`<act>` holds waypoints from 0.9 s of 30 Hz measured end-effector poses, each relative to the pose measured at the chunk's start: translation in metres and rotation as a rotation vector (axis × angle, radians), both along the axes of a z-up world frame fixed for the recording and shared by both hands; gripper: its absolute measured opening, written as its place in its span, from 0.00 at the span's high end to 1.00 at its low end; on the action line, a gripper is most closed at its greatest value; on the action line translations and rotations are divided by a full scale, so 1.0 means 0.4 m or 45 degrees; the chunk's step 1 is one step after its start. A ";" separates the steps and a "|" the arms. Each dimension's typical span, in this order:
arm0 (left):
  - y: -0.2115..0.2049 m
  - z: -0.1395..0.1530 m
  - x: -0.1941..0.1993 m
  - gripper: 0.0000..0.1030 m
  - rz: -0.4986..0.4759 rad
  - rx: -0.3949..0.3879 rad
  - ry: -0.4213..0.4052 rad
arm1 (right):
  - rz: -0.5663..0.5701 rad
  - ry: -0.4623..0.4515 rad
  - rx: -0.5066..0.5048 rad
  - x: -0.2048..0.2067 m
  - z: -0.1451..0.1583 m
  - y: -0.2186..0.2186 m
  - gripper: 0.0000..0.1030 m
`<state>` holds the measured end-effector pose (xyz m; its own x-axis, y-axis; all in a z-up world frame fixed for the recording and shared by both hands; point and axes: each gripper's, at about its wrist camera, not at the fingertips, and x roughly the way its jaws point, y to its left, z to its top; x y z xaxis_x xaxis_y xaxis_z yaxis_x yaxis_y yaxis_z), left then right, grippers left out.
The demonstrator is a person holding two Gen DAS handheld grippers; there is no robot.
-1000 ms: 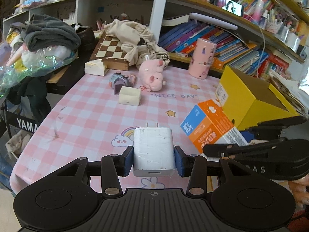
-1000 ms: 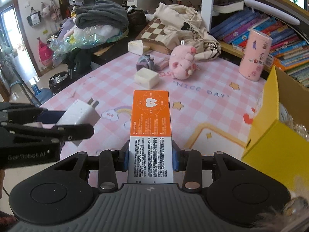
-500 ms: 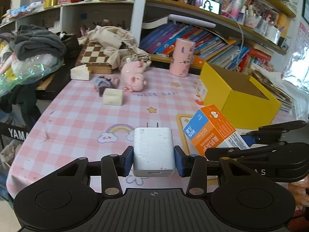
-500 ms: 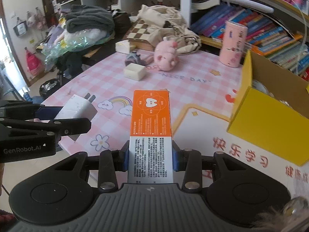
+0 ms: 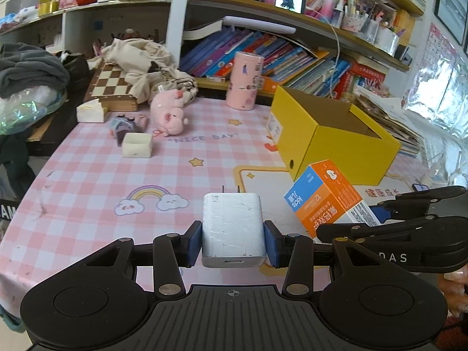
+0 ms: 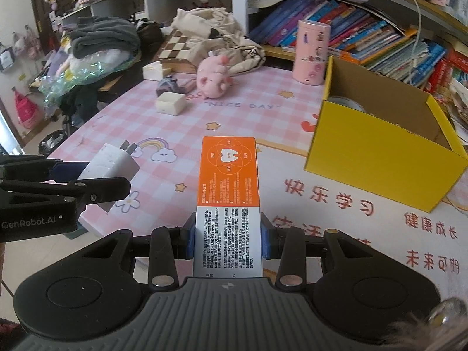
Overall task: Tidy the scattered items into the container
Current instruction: 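Carry the white charger and usmile box with both tools toward the yellow box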
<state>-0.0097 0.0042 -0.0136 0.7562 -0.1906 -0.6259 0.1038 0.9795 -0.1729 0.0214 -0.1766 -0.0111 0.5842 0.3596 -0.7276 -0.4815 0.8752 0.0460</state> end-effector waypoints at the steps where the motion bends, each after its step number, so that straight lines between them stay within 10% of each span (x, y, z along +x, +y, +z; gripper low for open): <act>1: -0.004 -0.001 0.003 0.59 -0.006 -0.003 0.000 | -0.006 0.001 -0.003 -0.001 0.000 -0.004 0.64; 27: -0.199 -0.005 0.085 0.59 -0.280 0.004 0.018 | -0.248 0.041 0.005 -0.002 -0.012 -0.215 0.64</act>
<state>0.0242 -0.0752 -0.0157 0.6880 -0.3482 -0.6367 0.3127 0.9340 -0.1728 0.0204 -0.2628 -0.0159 0.6195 0.2452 -0.7457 -0.3015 0.9514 0.0624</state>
